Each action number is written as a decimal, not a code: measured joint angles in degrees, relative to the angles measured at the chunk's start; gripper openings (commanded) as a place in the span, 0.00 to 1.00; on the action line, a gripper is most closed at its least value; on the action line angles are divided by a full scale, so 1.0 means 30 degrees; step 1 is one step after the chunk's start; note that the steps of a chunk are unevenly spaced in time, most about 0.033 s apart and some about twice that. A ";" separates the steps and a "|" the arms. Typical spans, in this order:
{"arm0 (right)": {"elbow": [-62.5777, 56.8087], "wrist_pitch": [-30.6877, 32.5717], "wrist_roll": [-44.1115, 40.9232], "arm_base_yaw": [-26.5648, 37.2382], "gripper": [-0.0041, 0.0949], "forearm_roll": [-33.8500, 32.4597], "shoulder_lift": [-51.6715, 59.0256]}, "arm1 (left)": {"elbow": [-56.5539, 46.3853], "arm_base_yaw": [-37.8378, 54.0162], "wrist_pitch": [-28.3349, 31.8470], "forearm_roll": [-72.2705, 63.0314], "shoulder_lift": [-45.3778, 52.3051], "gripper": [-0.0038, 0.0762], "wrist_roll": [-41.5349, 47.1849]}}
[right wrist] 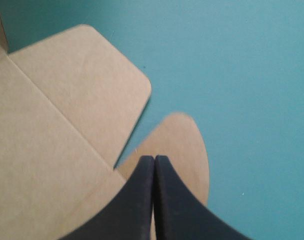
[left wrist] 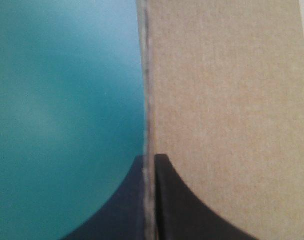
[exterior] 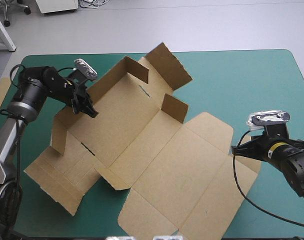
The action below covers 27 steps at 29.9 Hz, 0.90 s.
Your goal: Fold the box
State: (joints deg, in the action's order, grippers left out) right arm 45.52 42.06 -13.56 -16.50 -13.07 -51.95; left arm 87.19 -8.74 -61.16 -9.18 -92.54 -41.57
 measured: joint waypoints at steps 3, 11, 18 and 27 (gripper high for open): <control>0.0000 0.0005 0.0000 0.0000 0.02 0.0000 0.0000 | 0.0000 -0.1770 -0.0014 0.1696 -0.0032 0.04 0.0701; 0.0000 0.0005 0.0000 0.0000 0.02 0.0197 0.0000 | 0.0000 -0.5405 0.0505 0.7384 0.0401 0.04 0.3416; 0.0000 -0.0049 0.0000 0.0000 0.02 0.0586 0.0000 | 0.0000 -0.5261 0.2230 1.0366 0.0603 0.04 0.4305; 0.0000 -0.0049 0.0000 0.0000 0.02 0.0640 0.0000 | 0.0000 -0.4837 0.4184 0.9986 0.0603 0.04 0.3428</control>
State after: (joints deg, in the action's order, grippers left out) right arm 45.52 41.91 -13.56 -16.50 -11.15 -51.95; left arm 87.19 -23.25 -48.61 20.77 -90.73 -31.28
